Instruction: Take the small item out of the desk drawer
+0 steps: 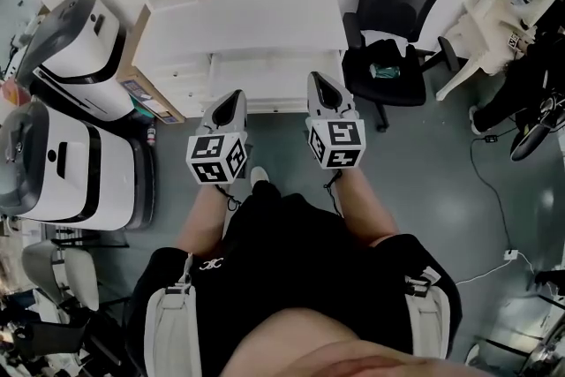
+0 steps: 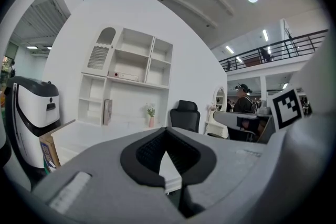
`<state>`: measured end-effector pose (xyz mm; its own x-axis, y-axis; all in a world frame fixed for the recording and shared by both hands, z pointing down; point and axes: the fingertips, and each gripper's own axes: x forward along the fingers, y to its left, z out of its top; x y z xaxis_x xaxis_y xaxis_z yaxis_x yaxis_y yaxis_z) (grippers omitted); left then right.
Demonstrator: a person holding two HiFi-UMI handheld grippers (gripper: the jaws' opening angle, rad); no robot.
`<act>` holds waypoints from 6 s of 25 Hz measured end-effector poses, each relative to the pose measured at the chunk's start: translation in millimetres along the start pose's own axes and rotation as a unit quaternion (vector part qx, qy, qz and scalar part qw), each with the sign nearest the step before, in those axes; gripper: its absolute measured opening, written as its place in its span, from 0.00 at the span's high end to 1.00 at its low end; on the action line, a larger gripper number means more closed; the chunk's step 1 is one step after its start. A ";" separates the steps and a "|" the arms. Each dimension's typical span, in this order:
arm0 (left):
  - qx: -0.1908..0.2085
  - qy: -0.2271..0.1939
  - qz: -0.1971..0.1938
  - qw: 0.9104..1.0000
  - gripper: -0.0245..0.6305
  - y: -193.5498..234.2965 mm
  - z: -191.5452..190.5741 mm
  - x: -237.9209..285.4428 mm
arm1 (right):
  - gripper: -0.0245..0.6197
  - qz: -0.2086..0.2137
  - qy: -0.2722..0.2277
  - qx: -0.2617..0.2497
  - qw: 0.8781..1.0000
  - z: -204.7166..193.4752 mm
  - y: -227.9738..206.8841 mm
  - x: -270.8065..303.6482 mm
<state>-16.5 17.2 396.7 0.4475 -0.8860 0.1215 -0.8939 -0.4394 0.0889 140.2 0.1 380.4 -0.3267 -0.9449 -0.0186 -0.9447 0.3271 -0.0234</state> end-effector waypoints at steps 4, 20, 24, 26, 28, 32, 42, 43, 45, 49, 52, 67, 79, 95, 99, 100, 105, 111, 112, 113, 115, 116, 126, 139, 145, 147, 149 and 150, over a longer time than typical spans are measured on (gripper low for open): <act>-0.007 0.002 0.001 1.000 0.94 38.0 11.4 34.3 | 0.97 0.001 0.009 0.001 1.000 1.4 2.1 52.6; -0.036 0.032 -0.033 0.998 0.94 188.2 26.9 164.7 | 0.97 -0.033 0.069 -0.001 0.997 -23.6 10.6 236.4; -0.035 0.035 -0.055 0.997 0.94 206.8 31.9 190.4 | 0.97 -0.053 0.080 0.003 0.995 -27.5 5.0 261.6; -0.035 0.036 -0.060 0.997 0.94 214.2 32.5 201.7 | 0.97 -0.059 0.087 0.008 0.994 -33.4 2.0 271.0; -0.037 0.040 -0.060 0.997 0.94 219.8 30.4 212.2 | 0.97 -0.058 0.094 0.012 0.994 -40.4 -0.7 280.6; -0.034 0.052 -0.055 0.997 0.94 219.6 24.0 232.4 | 0.96 -0.051 0.099 0.018 0.994 -49.9 -15.1 297.9; -0.025 0.048 -0.032 0.998 0.94 225.3 32.6 273.4 | 0.96 -0.053 0.118 0.040 0.991 -69.0 -50.9 343.5; -0.025 0.049 -0.032 0.998 0.94 225.0 32.5 277.2 | 0.96 -0.051 0.122 0.045 0.990 -72.4 -52.9 346.9; -0.026 0.049 -0.031 0.998 0.94 223.8 33.0 283.7 | 0.91 -0.044 0.131 0.053 0.989 -79.7 -55.7 353.4; -0.029 0.053 -0.029 0.998 0.94 224.1 30.0 289.8 | 0.75 -0.028 0.156 0.075 0.984 -96.3 -55.8 361.9; -0.034 0.058 -0.023 0.997 0.94 226.8 24.7 290.7 | 0.68 -0.020 0.179 0.089 0.980 -110.2 -53.5 364.5; -0.059 0.086 0.003 0.995 0.94 234.2 -10.5 276.3 | 0.65 -0.001 0.323 0.131 0.937 -211.7 -29.0 349.7; -0.083 0.114 0.046 0.989 0.94 254.4 -43.0 253.6 | 0.65 -0.002 0.426 0.116 0.897 -297.1 -27.2 357.5; -0.094 0.148 0.119 0.977 0.94 314.2 -76.2 229.0 | 0.65 -0.023 0.483 0.116 0.868 -395.4 -36.1 404.1; -0.096 0.158 0.125 0.975 0.94 317.6 -84.8 227.2 | 0.65 -0.035 0.493 0.092 0.865 -417.6 -43.0 408.3; -0.097 0.161 0.127 0.974 0.94 319.2 -87.6 226.4 | 0.65 -0.037 0.494 0.089 0.864 -422.6 -43.8 409.1; -0.099 0.170 0.133 0.971 0.94 323.1 -96.7 227.8 | 0.65 -0.038 0.493 0.078 0.866 -440.0 -47.9 417.7; -0.096 0.172 0.138 0.971 0.94 322.9 -100.4 229.9 | 0.65 -0.038 0.497 0.067 0.865 -455.1 -52.3 427.1; -0.096 0.172 0.139 0.970 0.94 322.7 -101.4 229.7 | 0.65 -0.038 0.497 0.065 0.865 -457.1 -52.9 428.2; -0.096 0.173 0.139 0.970 0.94 322.7 -102.5 229.4 | 0.65 -0.039 0.497 0.064 0.865 -459.1 -53.7 429.3; -0.095 0.176 0.141 0.970 0.94 323.2 -104.7 228.6 | 0.65 -0.042 0.498 0.063 0.864 -463.7 -54.6 431.6; -0.094 0.178 0.141 0.969 0.94 323.4 -105.9 228.3 | 0.65 -0.043 0.499 0.063 0.863 -466.5 -54.3 432.1; -0.088 0.186 0.132 0.970 0.94 317.2 -108.1 224.3 | 0.75 -0.037 0.528 0.049 0.847 -484.7 -52.6 423.4; -0.087 0.156 0.089 0.980 0.94 304.5 -89.2 223.4 | 0.77 0.132 0.523 -0.037 0.841 -432.8 17.8 380.6; -0.088 0.135 0.078 0.984 0.94 300.6 -72.2 221.5 | 0.77 0.181 0.485 -0.123 0.847 -383.8 36.7 365.7; -0.092 0.127 0.075 0.985 0.94 299.2 -65.2 221.1 | 0.77 0.179 0.464 -0.125 0.859 -363.4 39.5 366.0; -0.093 0.118 0.069 0.986 0.94 295.6 -55.9 222.1 | 0.77 0.175 0.441 -0.118 0.872 -341.7 42.8 366.9; -0.091 0.113 0.064 0.987 0.94 292.6 -50.8 223.4 | 0.77 0.171 0.430 -0.113 0.879 -330.4 43.9 367.3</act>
<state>-176.8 -301.7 500.1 0.3440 -0.8680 0.3582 -0.9333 -0.2744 0.2315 -30.7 -335.9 702.8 -0.4022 -0.4820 0.7784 -0.7362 0.6757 0.0379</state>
